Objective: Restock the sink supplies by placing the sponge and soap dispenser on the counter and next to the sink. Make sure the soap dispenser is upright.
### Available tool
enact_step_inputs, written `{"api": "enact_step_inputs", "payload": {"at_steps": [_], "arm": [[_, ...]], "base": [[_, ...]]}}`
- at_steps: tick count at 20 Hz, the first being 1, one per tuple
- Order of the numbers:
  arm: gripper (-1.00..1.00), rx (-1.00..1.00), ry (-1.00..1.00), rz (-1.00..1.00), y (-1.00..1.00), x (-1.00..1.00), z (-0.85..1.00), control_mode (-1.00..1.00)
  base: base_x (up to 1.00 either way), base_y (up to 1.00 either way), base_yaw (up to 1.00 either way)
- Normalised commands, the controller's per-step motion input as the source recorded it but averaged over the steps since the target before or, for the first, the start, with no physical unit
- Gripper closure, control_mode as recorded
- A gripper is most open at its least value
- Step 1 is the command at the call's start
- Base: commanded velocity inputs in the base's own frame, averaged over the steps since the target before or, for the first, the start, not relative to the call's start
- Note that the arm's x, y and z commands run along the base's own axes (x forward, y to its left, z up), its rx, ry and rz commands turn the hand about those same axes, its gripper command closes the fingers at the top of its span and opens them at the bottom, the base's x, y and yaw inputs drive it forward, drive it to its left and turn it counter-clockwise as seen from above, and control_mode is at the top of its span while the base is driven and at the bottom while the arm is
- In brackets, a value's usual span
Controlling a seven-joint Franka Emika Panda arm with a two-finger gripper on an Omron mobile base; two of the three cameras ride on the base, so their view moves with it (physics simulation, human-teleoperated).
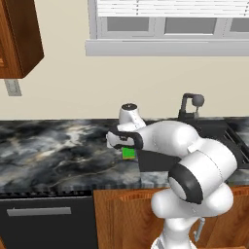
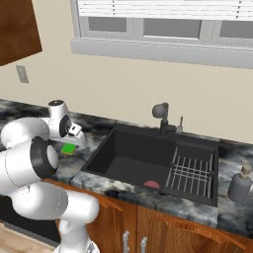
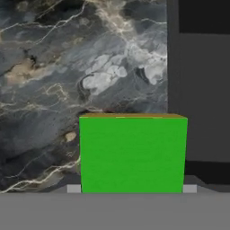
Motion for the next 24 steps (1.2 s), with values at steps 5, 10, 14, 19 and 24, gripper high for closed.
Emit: {"api": "enact_step_inputs", "payload": {"at_steps": [5, 10, 14, 19, 24], "arm": [[1.0, 0.0, 0.01, 0.0, -0.25, 0.1, -0.36, -1.0], [1.0, 0.0, 0.03, 0.0, -0.26, 0.08, -0.38, -1.0], [1.0, 0.0, 0.09, 0.0, -0.11, 0.14, -0.28, -1.0], [1.0, 0.0, 0.06, 0.0, -0.01, 0.32, -0.19, -1.0], [-1.0, 0.0, 0.02, 0.0, 0.41, 0.53, -0.06, -1.0]], "base": [[0.0, 0.0, 0.0], [0.0, 0.0, 0.0], [0.0, 0.0, 0.0], [0.0, 0.0, 0.0], [0.0, 0.0, 0.0]]}}
